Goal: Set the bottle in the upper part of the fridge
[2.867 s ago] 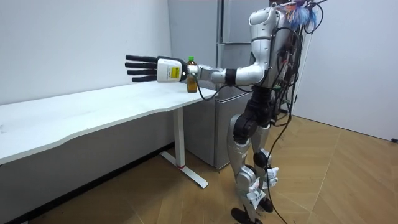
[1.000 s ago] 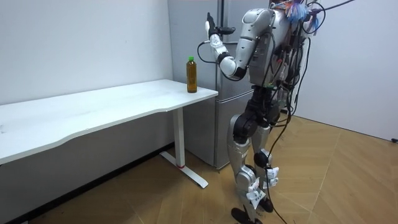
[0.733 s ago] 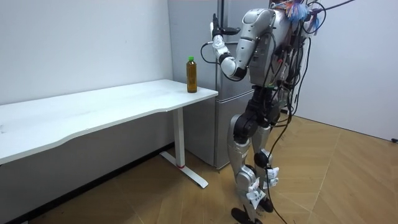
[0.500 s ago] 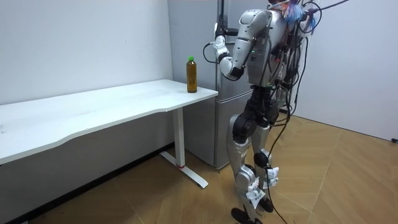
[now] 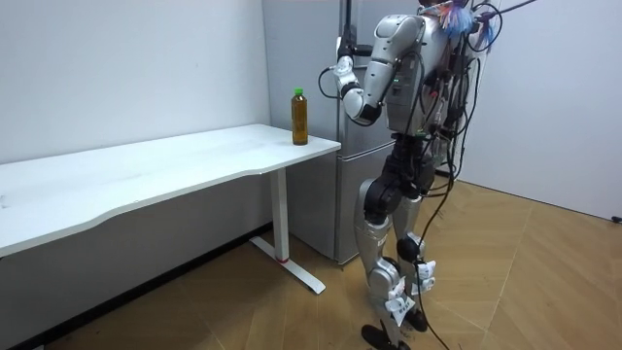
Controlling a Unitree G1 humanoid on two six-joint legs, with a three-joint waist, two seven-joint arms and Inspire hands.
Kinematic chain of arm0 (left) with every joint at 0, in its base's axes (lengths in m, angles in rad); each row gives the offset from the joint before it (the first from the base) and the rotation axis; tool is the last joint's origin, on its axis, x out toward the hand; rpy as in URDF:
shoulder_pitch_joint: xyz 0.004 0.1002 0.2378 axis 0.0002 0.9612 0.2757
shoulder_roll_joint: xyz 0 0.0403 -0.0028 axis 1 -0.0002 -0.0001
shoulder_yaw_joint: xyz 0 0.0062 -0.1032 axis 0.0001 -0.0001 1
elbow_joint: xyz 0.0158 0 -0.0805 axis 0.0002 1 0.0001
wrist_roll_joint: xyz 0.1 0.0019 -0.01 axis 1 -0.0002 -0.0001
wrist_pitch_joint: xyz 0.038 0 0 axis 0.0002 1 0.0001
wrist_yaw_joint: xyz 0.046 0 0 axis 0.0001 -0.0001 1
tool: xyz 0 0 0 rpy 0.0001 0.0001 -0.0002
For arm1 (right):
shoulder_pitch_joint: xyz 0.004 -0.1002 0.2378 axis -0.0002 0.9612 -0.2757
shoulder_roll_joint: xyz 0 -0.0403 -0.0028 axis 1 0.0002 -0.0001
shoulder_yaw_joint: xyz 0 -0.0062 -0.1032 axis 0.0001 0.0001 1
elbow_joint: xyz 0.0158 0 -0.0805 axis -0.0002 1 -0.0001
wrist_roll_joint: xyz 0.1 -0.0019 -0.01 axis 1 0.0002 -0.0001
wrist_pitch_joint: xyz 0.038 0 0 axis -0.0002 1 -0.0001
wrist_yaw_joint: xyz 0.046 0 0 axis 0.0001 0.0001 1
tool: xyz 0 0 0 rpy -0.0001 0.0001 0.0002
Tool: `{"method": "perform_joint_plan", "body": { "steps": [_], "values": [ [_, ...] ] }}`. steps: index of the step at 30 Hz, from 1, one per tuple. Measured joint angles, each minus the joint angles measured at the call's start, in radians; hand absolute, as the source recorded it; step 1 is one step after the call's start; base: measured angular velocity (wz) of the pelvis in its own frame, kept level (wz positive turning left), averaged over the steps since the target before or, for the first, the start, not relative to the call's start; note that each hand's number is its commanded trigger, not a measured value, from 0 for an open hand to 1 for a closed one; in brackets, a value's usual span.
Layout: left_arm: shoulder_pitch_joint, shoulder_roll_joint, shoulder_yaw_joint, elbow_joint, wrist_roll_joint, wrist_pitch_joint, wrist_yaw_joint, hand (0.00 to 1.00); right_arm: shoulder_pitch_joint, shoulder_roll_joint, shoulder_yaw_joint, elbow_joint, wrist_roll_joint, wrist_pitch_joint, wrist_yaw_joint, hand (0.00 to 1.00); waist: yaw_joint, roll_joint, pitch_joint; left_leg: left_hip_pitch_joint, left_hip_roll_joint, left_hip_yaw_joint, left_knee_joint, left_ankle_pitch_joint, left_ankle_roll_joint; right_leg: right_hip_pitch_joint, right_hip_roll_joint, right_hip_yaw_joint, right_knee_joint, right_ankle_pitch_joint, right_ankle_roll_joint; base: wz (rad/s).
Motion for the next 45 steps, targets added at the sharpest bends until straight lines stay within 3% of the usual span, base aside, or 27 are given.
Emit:
{"method": "perform_joint_plan", "body": {
  "steps": [1, 2, 3, 10, 18, 25, 26, 31, 33, 35, 36, 45],
  "values": [
    [0.0, 0.0, -0.002, 0.002, 0.0, 0.0, 0.0, 0.47, 0.0, -0.001, 0.0, 0.0, 0.0, 0.0, 0.001, 0.0, 0.0, 0.0, 0.0, 0.0, 0.0, 0.0, 0.0, 0.0, 0.0, 0.0, 0.0, 0.0, 0.0, 0.0, 0.0, 0.0],
    [0.0, 0.0, -0.005, 0.006, 0.0, 0.0, 0.0, 0.78, 0.0, -0.001, 0.0, 0.0, 0.0, 0.0, 0.002, 0.0, 0.001, 0.0, 0.0, 0.0, 0.0, 0.0, 0.001, 0.0, 0.0, 0.0, 0.001, 0.0, 0.001, 0.0, 0.0, 0.0],
    [0.0, 0.0, -0.006, 0.011, 0.0, 0.0, 0.0, 1.0, 0.0, -0.001, 0.0, 0.0, 0.0, 0.0, 0.003, 0.0, 0.002, 0.0, 0.0001, 0.0, 0.0, 0.0, 0.001, 0.0, 0.0, 0.0, 0.001, 0.0, 0.002, 0.0, 0.0, 0.0],
    [0.0, -0.016, 0.0, 0.036, 0.0, -0.001, 0.006, 1.0, -0.002, -0.002, 0.007, 0.0, 0.0, 0.0, 0.005, 0.0, 0.006, -0.003, 0.0004, -0.01, 0.0, 0.0, 0.002, 0.0, 0.0, -0.008, 0.001, 0.0, 0.001, 0.0, 0.0, 0.0],
    [0.002, -0.004, -0.075, 0.036, 0.001, 0.021, -0.044, 1.0, -0.008, -0.002, 0.008, 0.002, 0.0, 0.001, 0.008, 0.0, 0.002, -0.005, 0.0016, -0.01, 0.001, 0.003, 0.002, 0.0, 0.0, -0.011, 0.0, 0.006, -0.001, 0.0, 0.0, 0.0],
    [0.002, -0.002, -0.077, 0.036, 0.001, 0.021, -0.071, 1.0, -0.008, -0.002, 0.008, 0.004, 0.006, 0.001, 0.013, 0.0, -0.001, -0.005, 0.0017, -0.008, 0.001, 0.01, 0.004, 0.0, 0.0, -0.012, 0.0, 0.014, -0.001, 0.0, 0.0, -0.01],
    [0.002, -0.001, -0.077, 0.036, 0.001, 0.021, -0.075, 0.89, -0.008, -0.002, 0.008, 0.005, 0.007, 0.001, 0.012, 0.0, -0.001, -0.005, 0.0017, -0.008, 0.001, 0.012, 0.004, 0.0, 0.0, -0.012, 0.0, 0.016, -0.001, 0.0, 0.0, -0.06],
    [0.002, 0.002, -0.079, 0.037, 0.001, 0.021, -0.084, 0.52, -0.008, -0.002, 0.008, 0.005, 0.014, 0.001, 0.012, 0.0, -0.001, -0.007, 0.0022, -0.006, 0.002, 0.027, 0.004, 0.0, 0.0, -0.016, 0.001, 0.031, -0.001, 0.0, 0.0, -0.08],
    [0.002, 0.003, -0.084, 0.04, 0.001, 0.021, -0.084, 0.33, -0.008, -0.001, 0.008, 0.005, 0.014, 0.001, 0.013, 0.0, -0.001, -0.01, 0.0039, -0.006, 0.002, 0.027, 0.004, 0.0, 0.0, -0.017, 0.001, 0.031, 0.0, 0.0, 0.0, 0.0],
    [0.002, 0.007, -0.087, 0.043, 0.001, 0.021, -0.085, 0.07, -0.008, -0.001, 0.008, 0.005, 0.013, 0.001, 0.012, 0.0, -0.001, -0.013, 0.0063, -0.006, 0.002, 0.028, 0.004, 0.0, 0.0, -0.017, 0.001, 0.031, 0.0, 0.0, 0.0, 0.0],
    [0.002, 0.011, -0.087, 0.043, 0.001, 0.021, -0.084, 0.0, -0.008, -0.001, 0.007, 0.007, 0.014, 0.0, 0.012, 0.0, -0.001, -0.015, 0.0076, -0.007, 0.003, 0.028, 0.004, 0.0, 0.0, -0.017, 0.002, 0.031, -0.001, 0.0, 0.0, 0.0],
    [0.003, 0.025, -0.107, 0.045, 0.002, 0.021, -0.093, 0.0, -0.009, 0.0, 0.007, 0.012, 0.015, 0.0, 0.011, 0.0, -0.004, -0.019, 0.0099, -0.009, 0.002, 0.031, 0.002, 0.0, 0.0, -0.018, 0.006, 0.031, -0.002, 0.0, 0.0, 0.0]
  ]
}}
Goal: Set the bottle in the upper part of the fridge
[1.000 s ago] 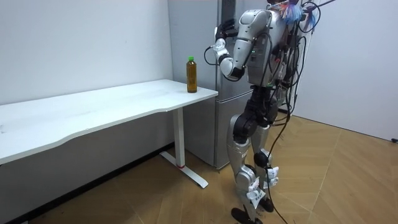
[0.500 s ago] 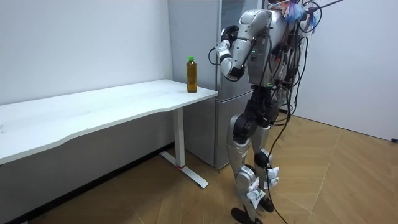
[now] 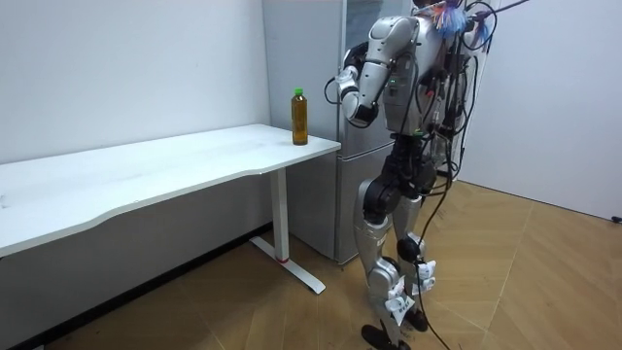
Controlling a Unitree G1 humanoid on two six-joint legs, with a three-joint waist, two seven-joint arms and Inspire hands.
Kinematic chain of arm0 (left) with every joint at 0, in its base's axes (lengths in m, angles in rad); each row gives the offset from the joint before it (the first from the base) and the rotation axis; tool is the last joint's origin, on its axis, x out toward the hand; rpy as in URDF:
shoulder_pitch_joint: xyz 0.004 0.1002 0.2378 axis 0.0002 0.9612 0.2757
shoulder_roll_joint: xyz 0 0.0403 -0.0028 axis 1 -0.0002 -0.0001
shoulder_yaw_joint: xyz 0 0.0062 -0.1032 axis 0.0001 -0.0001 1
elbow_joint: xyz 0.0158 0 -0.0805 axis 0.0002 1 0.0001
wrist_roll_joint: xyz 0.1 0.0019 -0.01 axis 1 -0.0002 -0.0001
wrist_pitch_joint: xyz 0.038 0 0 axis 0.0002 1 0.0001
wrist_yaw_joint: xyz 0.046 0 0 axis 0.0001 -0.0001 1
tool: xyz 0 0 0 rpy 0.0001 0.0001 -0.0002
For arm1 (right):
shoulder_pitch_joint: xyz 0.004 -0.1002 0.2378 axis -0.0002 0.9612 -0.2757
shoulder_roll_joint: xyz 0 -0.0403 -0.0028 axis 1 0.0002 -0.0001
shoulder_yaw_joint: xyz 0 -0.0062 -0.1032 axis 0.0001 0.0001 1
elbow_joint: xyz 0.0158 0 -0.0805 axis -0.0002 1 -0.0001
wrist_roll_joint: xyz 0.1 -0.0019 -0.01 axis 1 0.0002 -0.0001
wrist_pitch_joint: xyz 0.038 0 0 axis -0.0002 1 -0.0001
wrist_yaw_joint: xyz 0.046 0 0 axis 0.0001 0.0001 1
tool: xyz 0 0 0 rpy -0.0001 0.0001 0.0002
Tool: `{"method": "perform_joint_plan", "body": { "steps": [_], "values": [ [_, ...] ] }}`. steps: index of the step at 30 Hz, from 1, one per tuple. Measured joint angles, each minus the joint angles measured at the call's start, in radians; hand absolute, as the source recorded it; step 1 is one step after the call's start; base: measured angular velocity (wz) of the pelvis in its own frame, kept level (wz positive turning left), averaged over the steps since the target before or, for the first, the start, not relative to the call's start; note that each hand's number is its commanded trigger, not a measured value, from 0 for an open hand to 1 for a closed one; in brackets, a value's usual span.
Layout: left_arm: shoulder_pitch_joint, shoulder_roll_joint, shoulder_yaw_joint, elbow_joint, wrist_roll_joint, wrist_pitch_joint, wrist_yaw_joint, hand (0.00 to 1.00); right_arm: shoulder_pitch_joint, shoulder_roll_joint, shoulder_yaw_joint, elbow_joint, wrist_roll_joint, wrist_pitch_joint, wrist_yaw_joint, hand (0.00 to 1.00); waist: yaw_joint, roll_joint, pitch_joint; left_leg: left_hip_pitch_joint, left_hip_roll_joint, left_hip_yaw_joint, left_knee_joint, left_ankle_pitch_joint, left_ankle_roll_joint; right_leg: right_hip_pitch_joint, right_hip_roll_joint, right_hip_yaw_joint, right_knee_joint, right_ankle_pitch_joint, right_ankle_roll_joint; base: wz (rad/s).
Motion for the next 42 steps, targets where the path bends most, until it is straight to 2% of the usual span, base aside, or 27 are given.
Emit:
{"method": "perform_joint_plan", "body": {
  "steps": [3, 8, 14, 17, 23, 26, 28, 31, 32, 35, 38, 39, 42],
  "values": [
    [0.0, 0.0, 0.0, 0.0, 0.0, 0.0, -0.009, 0.0, -0.002, 0.0, 0.0, 0.0, 0.0, 0.0, 0.001, 0.0, -0.01, 0.002, -0.0015, 0.0, 0.001, 0.0, 0.001, 0.0, 0.0, 0.001, 0.0, -0.001, 0.001, 0.0, 0.0, 0.0],
    [0.001, 0.0, -0.005, 0.0, 0.0, 0.0, -0.009, 0.0, -0.001, 0.0, 0.0, 0.0, 0.007, 0.0, 0.001, 0.0, -0.022, 0.013, -0.0086, 0.004, 0.002, 0.001, 0.001, 0.0, 0.0, 0.002, -0.003, 0.001, 0.003, 0.001, -0.001, -0.01],
    [0.001, -0.003, -0.006, 0.0, 0.001, 0.0, -0.015, 0.0, 0.001, -0.001, 0.0, -0.002, 0.019, 0.0, 0.009, 0.0, -0.022, 0.013, -0.0089, 0.018, 0.01, 0.037, 0.0, 0.0, -0.001, 0.0, 0.002, 0.024, 0.003, 0.003, -0.004, -0.11],
    [0.0, -0.004, -0.01, 0.0, 0.006, 0.0, -0.029, 0.0, -0.001, -0.003, 0.0, -0.001, 0.022, 0.0, 0.017, 0.0, -0.034, 0.013, -0.009, 0.017, 0.011, 0.05, 0.0, 0.0, -0.001, -0.008, 0.002, 0.025, 0.002, 0.003, -0.004, -0.05],
    [-0.001, -0.004, -0.072, -0.002, 0.008, 0.0, -0.034, 0.0, -0.002, -0.001, 0.0, -0.002, 0.028, -0.001, 0.023, 0.0, -0.057, 0.017, -0.011, 0.012, 0.011, 0.053, -0.005, 0.0, -0.001, -0.014, 0.002, 0.03, 0.004, 0.004, -0.004, -0.01],
    [-0.002, -0.004, -0.091, -0.001, 0.007, 0.0, -0.034, 0.0, -0.009, -0.001, 0.001, -0.003, 0.028, -0.001, 0.021, 0.0, -0.074, 0.02, -0.0099, 0.014, 0.012, 0.063, -0.005, 0.0, -0.001, -0.014, 0.004, 0.042, 0.003, 0.004, -0.005, -0.08],
    [-0.003, -0.004, -0.099, -0.001, 0.007, 0.0, -0.034, 0.0, -0.009, -0.001, 0.001, -0.003, 0.028, -0.001, 0.014, 0.0, -0.076, 0.023, -0.0099, 0.018, 0.014, 0.083, -0.004, 0.0, -0.001, -0.018, 0.009, 0.066, 0.003, 0.004, -0.005, -0.29],
    [-0.01, -0.003, -0.101, -0.001, 0.007, 0.0, -0.034, 0.0, -0.009, -0.003, 0.001, -0.004, 0.03, -0.001, 0.014, 0.0, -0.09, 0.025, -0.0093, 0.017, 0.014, 0.084, -0.005, 0.0, -0.001, -0.024, 0.011, 0.08, 0.003, 0.005, -0.007, -0.19],
    [-0.021, -0.003, -0.102, -0.001, 0.007, 0.0, -0.034, 0.0, -0.008, -0.003, 0.0, -0.004, 0.033, -0.001, 0.014, 0.0, -0.103, 0.025, -0.0093, 0.018, 0.014, 0.085, -0.005, 0.0, -0.001, -0.024, 0.011, 0.082, 0.003, 0.005, -0.007, -0.11],
    [-0.055, -0.003, -0.115, -0.001, 0.007, 0.0, -0.036, 0.0, -0.006, -0.006, -0.001, -0.002, 0.032, -0.001, 0.014, 0.0, -0.109, 0.028, -0.0073, 0.021, 0.017, 0.106, -0.005, 0.0, -0.001, -0.028, 0.012, 0.102, 0.002, 0.006, -0.008, -0.2],
    [-0.058, -0.003, -0.113, -0.001, 0.007, 0.0, -0.039, 0.0, -0.005, -0.007, -0.001, -0.002, 0.032, -0.001, 0.008, 0.0, -0.112, 0.032, -0.0038, 0.031, 0.019, 0.111, -0.005, 0.0, -0.001, -0.028, 0.015, 0.118, 0.002, 0.008, -0.01, -0.24],
    [-0.058, -0.003, -0.114, -0.001, 0.007, 0.0, -0.039, 0.0, -0.003, -0.007, -0.001, -0.002, 0.032, -0.001, 0.004, 0.0, -0.114, 0.034, -0.003, 0.032, 0.02, 0.118, -0.005, 0.0, -0.001, -0.028, 0.016, 0.126, 0.002, 0.008, -0.011, -0.24],
    [-0.059, -0.003, -0.113, -0.001, 0.006, -0.001, -0.039, 0.0, -0.004, -0.007, 0.0, -0.001, 0.032, -0.001, -0.003, 0.0, -0.115, 0.035, -0.0029, 0.032, 0.029, 0.189, -0.006, 0.0, -0.001, -0.044, 0.022, 0.143, 0.009, 0.01, -0.013, -0.22]
  ]
}}
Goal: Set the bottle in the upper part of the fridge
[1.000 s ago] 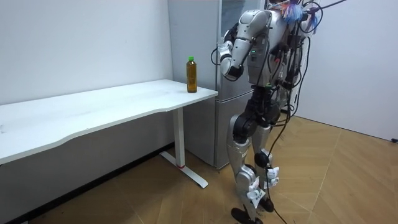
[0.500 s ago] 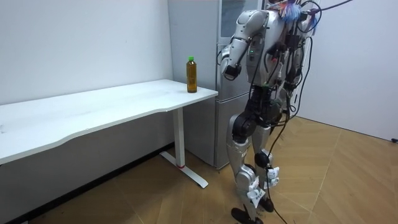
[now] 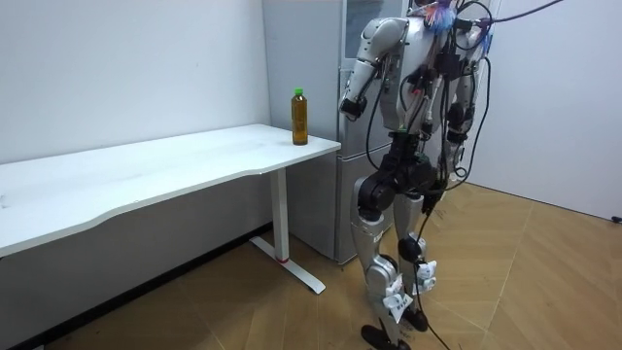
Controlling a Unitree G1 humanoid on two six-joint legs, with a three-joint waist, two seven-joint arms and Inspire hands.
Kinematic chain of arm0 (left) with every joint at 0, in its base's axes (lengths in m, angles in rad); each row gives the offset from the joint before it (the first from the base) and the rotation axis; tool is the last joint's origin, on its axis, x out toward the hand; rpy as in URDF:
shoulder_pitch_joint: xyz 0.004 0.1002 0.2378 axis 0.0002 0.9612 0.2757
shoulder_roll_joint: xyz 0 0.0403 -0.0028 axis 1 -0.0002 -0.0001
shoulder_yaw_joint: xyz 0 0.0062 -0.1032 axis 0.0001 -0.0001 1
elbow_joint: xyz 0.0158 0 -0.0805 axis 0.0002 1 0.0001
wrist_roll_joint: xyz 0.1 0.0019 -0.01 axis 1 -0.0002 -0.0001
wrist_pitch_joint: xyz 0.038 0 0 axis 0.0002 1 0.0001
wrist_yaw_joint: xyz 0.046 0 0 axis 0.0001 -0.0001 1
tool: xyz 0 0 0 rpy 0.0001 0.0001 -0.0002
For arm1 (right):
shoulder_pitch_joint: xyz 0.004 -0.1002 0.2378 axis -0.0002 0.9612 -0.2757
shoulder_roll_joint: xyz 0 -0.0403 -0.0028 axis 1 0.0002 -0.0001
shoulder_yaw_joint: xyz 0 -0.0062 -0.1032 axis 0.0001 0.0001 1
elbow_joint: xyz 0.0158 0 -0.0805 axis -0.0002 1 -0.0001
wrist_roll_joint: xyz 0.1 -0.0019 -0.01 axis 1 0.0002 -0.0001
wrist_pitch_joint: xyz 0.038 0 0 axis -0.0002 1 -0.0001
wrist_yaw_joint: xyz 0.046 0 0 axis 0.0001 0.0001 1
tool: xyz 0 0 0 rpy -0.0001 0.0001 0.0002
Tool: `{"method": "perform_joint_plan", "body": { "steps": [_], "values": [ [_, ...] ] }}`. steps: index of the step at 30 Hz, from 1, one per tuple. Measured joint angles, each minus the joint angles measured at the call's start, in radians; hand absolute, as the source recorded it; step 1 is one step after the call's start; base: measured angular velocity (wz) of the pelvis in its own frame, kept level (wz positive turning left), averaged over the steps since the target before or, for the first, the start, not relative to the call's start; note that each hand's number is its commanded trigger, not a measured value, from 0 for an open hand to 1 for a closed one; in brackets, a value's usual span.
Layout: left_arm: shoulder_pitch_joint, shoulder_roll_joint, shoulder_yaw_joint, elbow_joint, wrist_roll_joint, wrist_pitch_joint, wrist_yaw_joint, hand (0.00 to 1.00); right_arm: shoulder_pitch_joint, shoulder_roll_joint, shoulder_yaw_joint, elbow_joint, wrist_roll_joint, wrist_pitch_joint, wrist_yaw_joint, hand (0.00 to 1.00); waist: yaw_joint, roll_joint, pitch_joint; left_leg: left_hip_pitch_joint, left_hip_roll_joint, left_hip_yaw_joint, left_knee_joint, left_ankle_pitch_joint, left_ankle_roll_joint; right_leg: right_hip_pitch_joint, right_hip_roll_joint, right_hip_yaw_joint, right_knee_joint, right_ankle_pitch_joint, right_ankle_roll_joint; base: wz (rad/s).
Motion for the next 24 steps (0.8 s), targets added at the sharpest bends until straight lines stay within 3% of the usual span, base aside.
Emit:
{"method": "perform_joint_plan", "body": {
  "steps": [4, 9, 19, 24],
  "values": [
    [0.0, 0.001, 0.001, 0.001, 0.0, 0.0, 0.0, 0.0, 0.001, 0.0, 0.001, 0.0, 0.02, 0.0, 0.001, 0.0, 0.001, -0.001, 0.0006, 0.001, 0.008, 0.055, 0.0, 0.0, -0.001, -0.018, 0.008, 0.034, 0.009, 0.004, -0.005, -0.28],
    [-0.018, -0.002, -0.001, 0.036, 0.0, -0.002, 0.0, 0.0, -0.005, -0.001, -0.002, 0.037, 0.026, 0.001, 0.004, 0.0, -0.037, -0.001, 0.0008, 0.004, 0.016, 0.111, 0.001, 0.0, -0.001, -0.031, 0.015, 0.052, 0.019, 0.007, -0.007, -0.13],
    [-0.091, -0.003, -0.012, 0.061, -0.011, 0.0, 0.006, 0.0, -0.002, -0.029, -0.001, 0.037, 0.021, 0.042, -0.002, 0.0, -0.065, 0.012, -0.0019, 0.004, 0.024, 0.146, 0.002, -0.004, -0.007, -0.069, 0.036, 0.131, 0.034, 0.011, -0.01, -0.25],
    [-0.114, -0.006, -0.026, 0.061, -0.011, 0.0, 0.001, 0.0, 0.009, -0.042, -0.001, 0.04, 0.021, 0.045, 0.01, 0.0, -0.086, 0.013, -0.0024, 0.005, 0.033, 0.178, 0.01, -0.008, -0.015, -0.083, 0.049, 0.159, 0.042, 0.014, -0.015, -0.25]
  ]
}}
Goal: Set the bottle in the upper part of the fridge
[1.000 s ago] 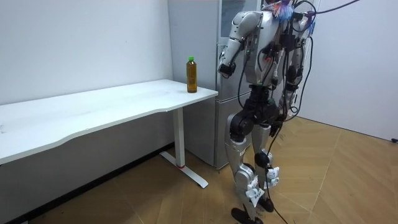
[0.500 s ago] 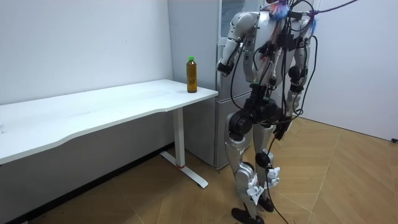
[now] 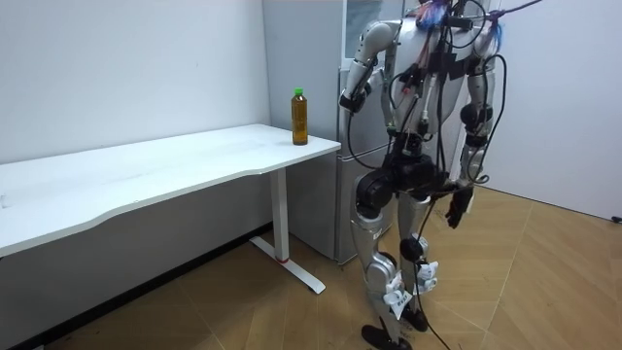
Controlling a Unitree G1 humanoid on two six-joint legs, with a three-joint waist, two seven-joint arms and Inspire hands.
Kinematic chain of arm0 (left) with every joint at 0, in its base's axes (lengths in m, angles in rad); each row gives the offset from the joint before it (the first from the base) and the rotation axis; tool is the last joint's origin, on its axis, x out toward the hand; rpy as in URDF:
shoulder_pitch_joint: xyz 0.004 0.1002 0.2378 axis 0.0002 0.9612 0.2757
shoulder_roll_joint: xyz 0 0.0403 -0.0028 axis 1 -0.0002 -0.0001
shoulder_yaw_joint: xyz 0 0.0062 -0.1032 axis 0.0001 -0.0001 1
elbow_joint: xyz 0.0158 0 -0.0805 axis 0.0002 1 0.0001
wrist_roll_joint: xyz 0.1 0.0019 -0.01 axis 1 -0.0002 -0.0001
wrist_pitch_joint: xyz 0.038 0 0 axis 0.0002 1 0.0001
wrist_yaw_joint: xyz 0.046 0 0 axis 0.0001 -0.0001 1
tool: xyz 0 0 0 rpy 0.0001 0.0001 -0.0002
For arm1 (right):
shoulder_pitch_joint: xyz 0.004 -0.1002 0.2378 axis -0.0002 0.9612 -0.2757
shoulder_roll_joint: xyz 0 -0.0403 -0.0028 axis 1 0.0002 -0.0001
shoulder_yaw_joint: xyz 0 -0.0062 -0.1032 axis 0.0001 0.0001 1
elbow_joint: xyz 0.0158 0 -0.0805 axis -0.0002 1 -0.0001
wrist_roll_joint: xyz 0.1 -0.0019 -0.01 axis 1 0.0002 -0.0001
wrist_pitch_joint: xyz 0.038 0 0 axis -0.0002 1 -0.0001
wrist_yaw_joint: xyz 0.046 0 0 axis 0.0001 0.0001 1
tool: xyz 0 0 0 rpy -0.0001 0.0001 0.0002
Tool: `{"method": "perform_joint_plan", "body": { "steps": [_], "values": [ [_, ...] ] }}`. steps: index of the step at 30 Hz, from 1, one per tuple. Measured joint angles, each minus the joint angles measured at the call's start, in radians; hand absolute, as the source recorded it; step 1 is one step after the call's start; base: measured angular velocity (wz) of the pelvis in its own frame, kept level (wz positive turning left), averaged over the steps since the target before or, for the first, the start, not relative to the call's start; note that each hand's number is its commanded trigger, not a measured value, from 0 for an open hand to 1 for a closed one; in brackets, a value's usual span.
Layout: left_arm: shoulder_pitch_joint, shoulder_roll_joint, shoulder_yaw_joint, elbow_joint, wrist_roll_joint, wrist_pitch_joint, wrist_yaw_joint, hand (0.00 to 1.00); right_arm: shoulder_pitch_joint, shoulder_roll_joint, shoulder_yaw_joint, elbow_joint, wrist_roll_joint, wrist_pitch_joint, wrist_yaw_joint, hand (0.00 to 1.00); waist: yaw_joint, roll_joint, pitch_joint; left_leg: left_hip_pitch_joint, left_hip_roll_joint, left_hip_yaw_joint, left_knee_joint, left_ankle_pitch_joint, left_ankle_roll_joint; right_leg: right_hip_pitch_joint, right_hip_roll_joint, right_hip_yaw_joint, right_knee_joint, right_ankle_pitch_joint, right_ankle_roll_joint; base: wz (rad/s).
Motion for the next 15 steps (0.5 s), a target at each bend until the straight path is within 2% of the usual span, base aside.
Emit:
{"method": "perform_joint_plan", "body": {
  "steps": [1, 4, 8, 10, 12, 15],
  "values": [
    [-0.005, -0.003, -0.001, 0.0, 0.0, 0.0, -0.007, 0.0, 0.0, -0.002, -0.002, 0.003, -0.002, 0.008, 0.001, 0.0, -0.012, 0.001, -0.0009, 0.0, 0.006, 0.016, 0.0, -0.005, -0.008, -0.002, 0.006, 0.002, -0.001, 0.002, -0.003, -0.17],
    [-0.016, -0.013, -0.019, 0.0, 0.001, 0.0, -0.018, 0.0, 0.01, -0.005, -0.009, 0.005, -0.025, 0.021, 0.002, 0.0, -0.02, 0.001, -0.0009, 0.009, 0.016, 0.029, 0.0, -0.007, -0.012, -0.001, 0.015, 0.003, 0.001, 0.007, -0.01, -0.25],
    [-0.029, -0.015, -0.02, 0.0, 0.002, 0.0, -0.02, 0.0, 0.015, -0.005, -0.008, 0.004, -0.037, 0.022, 0.008, 0.0, -0.038, 0.003, -0.0003, 0.015, 0.027, 0.03, 0.003, -0.012, -0.024, -0.002, 0.026, 0.003, -0.001, 0.011, -0.018, -0.21],
    [-0.038, -0.019, -0.02, 0.0, 0.002, 0.0, -0.02, 0.0, 0.016, -0.005, -0.008, 0.004, -0.038, 0.024, 0.008, 0.0, -0.041, 0.008, 0.0, 0.007, 0.038, 0.03, 0.022, -0.021, -0.039, -0.002, 0.033, 0.0, -0.005, 0.014, -0.022, -0.13],
    [-0.05, -0.029, -0.021, 0.002, 0.002, 0.0, -0.02, 0.0, 0.015, -0.012, -0.008, 0.004, -0.043, 0.03, 0.007, 0.0, -0.041, 0.019, -0.0022, -0.001, 0.042, 0.03, 0.031, -0.021, -0.039, -0.002, 0.032, -0.002, -0.018, 0.018, -0.026, -0.07],
    [-0.07, -0.038, -0.035, 0.024, 0.002, 0.0, -0.02, 0.0, 0.007, -0.015, -0.007, 0.002, -0.063, 0.036, 0.007, 0.0, -0.039, 0.028, 0.0018, -0.003, 0.044, 0.03, 0.031, -0.021, -0.04, -0.003, 0.033, -0.009, -0.017, 0.018, -0.027, 0.04]
  ]
}}
